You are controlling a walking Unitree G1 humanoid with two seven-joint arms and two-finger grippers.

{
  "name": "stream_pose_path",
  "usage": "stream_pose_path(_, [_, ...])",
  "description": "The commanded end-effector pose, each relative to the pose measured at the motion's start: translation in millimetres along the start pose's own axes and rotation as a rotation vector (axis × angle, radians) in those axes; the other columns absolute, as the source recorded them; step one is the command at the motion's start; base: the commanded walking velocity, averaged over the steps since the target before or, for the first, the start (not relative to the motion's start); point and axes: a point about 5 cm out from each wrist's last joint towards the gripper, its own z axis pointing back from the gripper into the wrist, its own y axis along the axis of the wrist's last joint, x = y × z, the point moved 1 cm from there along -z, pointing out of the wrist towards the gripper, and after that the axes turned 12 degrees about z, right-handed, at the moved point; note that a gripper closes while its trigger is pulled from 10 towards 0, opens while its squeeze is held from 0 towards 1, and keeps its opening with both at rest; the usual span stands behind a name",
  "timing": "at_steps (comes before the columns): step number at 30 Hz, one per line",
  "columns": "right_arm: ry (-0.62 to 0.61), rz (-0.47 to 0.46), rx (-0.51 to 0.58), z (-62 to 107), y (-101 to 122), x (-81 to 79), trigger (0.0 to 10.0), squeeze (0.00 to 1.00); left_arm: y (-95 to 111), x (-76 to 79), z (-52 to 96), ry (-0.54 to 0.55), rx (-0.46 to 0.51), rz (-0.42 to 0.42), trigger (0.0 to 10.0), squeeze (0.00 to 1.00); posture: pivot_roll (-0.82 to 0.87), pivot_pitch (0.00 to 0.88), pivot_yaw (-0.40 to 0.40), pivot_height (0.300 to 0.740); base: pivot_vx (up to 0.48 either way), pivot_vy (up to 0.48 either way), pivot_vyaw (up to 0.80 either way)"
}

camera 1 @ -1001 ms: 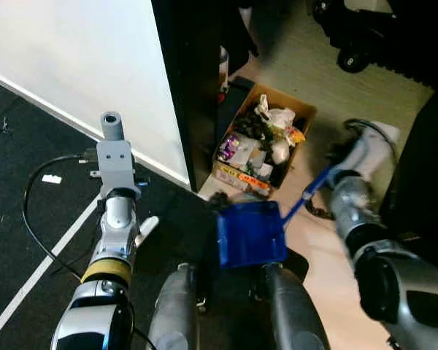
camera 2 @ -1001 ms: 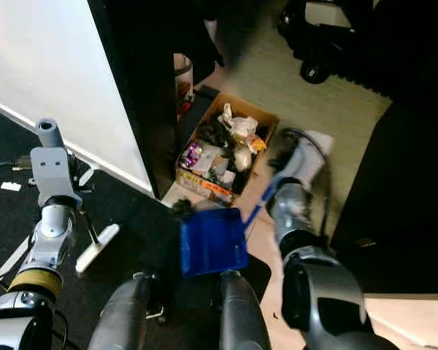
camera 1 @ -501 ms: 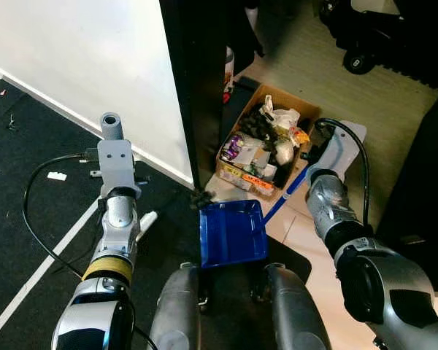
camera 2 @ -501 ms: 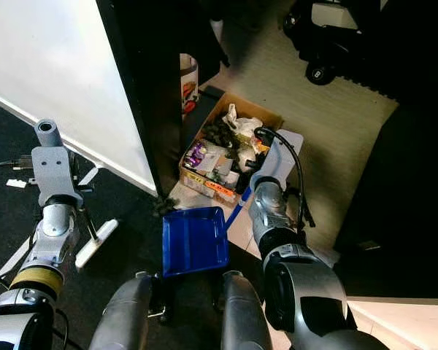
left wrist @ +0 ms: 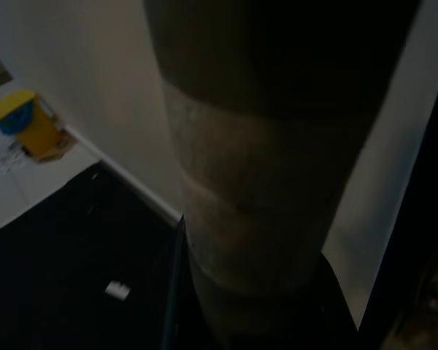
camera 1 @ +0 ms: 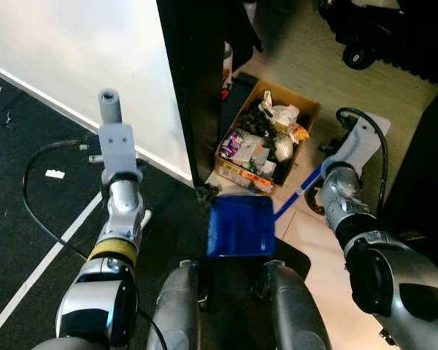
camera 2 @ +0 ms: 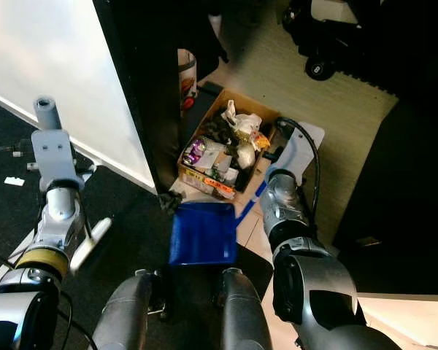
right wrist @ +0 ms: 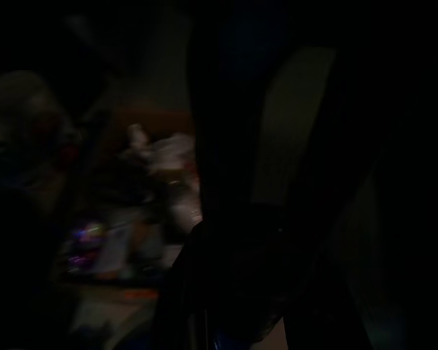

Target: Sweep floor

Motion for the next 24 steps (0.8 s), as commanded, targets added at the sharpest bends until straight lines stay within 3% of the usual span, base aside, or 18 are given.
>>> stream_pose_path(1, [-0.05, 0.04, 0.016, -1.6, 0, 11.9, 10.0, 0.0, 3, 1.6, -1.8, -0.027, 0.025, -0.003, 10.0, 0.0, -0.05, 0.31, -0.062, 0.74, 0.0, 0.0, 0.0])
stream_pose_path(4, [-0.122, 0.066, 0.022, -4.0, 1, 26.7, 10.0, 0.0, 13, 13.6, -8.4, -0.059, 0.052, 0.051, 10.0, 0.0, -0.08, 0.347, -0.06, 0.74, 0.0, 0.0, 0.0])
stream_pose_path(8, [-0.156, 0.024, 0.043, -3.5, 4, 31.6, 10.0, 0.0, 20, 18.3, -12.6, -0.059, 0.078, 0.08, 10.0, 0.0, -0.12, 0.388, -0.052, 0.74, 0.0, 0.0, 0.0])
stream_pose_path(12, [-0.143, -0.03, 0.055, 3.2, 1, 20.3, 10.0, 0.0, 22, 34.4, -12.7, -0.09, 0.081, 0.134, 10.0, 0.0, -0.15, 0.428, -0.043, 0.74, 0.0, 0.0, 0.0])
stream_pose_path(24, [-0.053, -0.064, 0.079, 24.9, -1, -21.8, 10.0, 0.0, 22, 66.8, -10.8, -0.122, 0.049, 0.174, 10.0, 0.0, -0.23, 0.513, -0.047, 0.74, 0.0, 0.0, 0.0])
